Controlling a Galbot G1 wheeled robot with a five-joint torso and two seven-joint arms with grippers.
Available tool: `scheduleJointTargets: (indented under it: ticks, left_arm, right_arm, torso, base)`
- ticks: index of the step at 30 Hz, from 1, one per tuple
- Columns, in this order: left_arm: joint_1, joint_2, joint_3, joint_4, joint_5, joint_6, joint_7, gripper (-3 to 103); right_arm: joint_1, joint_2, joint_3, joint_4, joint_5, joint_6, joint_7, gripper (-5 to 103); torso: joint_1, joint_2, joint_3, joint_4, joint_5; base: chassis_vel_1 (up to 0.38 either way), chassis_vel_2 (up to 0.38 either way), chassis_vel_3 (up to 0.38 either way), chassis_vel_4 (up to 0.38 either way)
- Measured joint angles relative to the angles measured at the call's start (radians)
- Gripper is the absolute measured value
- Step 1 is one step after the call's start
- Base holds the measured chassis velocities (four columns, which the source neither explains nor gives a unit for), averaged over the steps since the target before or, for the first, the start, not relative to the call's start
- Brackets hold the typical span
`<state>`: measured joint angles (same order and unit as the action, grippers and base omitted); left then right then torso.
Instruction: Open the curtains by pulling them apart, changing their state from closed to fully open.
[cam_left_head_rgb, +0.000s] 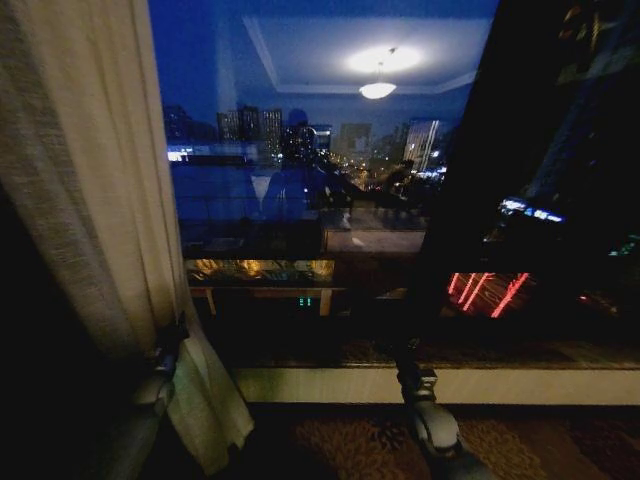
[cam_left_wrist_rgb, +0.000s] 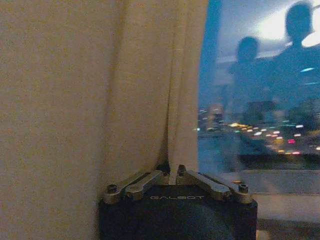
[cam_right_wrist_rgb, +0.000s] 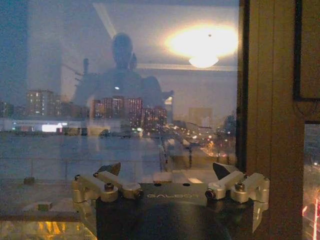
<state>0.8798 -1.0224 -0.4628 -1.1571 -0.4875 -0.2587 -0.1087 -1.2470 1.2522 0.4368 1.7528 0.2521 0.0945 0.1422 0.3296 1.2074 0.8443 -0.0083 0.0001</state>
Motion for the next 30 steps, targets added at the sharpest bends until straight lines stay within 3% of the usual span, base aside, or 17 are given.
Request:
scheduleJointTargets:
  ticks: [6,9,16,24,30]
  left_arm:
    - [-0.121,0.041,0.007,0.154,-0.008,0.013,-0.098,0]
    - [-0.159,0.059,0.007,0.212,-0.008,0.013,-0.119,0]
    - [-0.304,0.109,-0.001,0.442,0.091,0.002,-0.190,0]
    - [-0.339,0.133,-0.001,0.505,0.100,-0.009,-0.186,0]
    - [-0.304,0.106,-0.004,0.466,0.100,-0.008,-0.184,-2]
  right_arm:
    - [0.000,0.000,0.000,0.000,0.000,0.000,0.000,100]
    - [0.000,0.000,0.000,0.000,0.000,0.000,0.000,100]
    - [0.000,0.000,0.000,0.000,0.000,0.000,0.000,100]
    - [0.000,0.000,0.000,0.000,0.000,0.000,0.000,100]
    - [0.000,0.000,0.000,0.000,0.000,0.000,0.000,100]
  torso:
    - [0.000,0.000,0.000,0.0001,-0.0008]
    - [0.000,0.000,0.000,0.0003,0.0000]
    - [0.000,0.000,0.000,0.0002,-0.0006]
    - [0.000,0.000,0.000,0.0005,-0.0003]
    - [0.000,0.000,0.000,0.0003,-0.0003]
  base:
    - [0.000,0.000,0.000,0.000]
    - [0.000,0.000,0.000,0.000]
    - [0.000,0.000,0.000,0.000]
    - [0.000,0.000,0.000,0.000]
    - [0.000,0.000,0.000,0.000]
